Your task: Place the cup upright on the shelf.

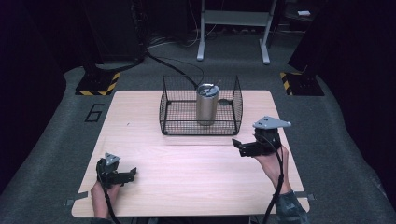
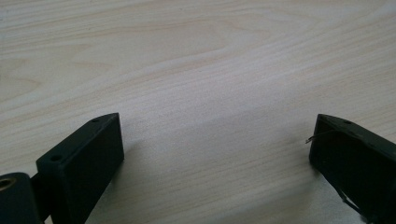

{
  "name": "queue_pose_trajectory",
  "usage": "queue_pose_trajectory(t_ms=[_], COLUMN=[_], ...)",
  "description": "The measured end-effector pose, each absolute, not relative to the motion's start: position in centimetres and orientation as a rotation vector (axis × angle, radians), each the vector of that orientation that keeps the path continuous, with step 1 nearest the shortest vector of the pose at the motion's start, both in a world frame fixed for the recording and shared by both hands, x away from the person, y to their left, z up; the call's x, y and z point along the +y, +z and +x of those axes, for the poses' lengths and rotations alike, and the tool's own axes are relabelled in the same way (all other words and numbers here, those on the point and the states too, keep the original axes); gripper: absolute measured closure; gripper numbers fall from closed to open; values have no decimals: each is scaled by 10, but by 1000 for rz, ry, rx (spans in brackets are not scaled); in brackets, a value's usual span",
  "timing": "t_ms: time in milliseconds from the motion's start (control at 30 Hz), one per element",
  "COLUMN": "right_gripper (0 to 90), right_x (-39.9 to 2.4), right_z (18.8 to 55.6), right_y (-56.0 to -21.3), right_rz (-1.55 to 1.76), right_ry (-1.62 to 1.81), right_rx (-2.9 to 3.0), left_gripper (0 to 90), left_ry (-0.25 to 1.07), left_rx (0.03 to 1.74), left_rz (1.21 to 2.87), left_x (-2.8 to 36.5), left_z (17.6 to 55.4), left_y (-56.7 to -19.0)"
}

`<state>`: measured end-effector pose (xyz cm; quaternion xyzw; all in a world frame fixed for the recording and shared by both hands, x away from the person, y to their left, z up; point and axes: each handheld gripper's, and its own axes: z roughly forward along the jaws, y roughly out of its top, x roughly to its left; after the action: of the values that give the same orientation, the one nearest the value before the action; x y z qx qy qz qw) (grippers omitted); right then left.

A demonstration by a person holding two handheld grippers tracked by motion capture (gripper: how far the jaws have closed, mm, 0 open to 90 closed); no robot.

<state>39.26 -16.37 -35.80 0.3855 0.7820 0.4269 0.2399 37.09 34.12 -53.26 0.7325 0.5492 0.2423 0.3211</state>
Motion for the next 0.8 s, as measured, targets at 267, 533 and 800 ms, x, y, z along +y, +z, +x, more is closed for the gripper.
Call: queue_pose_trajectory(t_ms=[267,533,800], right_gripper=[0,0,0], right_x=[-200,-232,-258], right_z=[371,355,348], right_y=[-385,-428,-477], right_rz=[1160,1314,1461], right_ry=[1131,1064,1000], right_rx=[2083,2049,2015], left_gripper=[29,30,30], left_ry=[637,637,637], left_rx=[1442,1446,1447], left_rz=[1924,1922,1922], left_x=[341,341,341], left_z=[371,371,371], left_y=[-533,-533,-533])
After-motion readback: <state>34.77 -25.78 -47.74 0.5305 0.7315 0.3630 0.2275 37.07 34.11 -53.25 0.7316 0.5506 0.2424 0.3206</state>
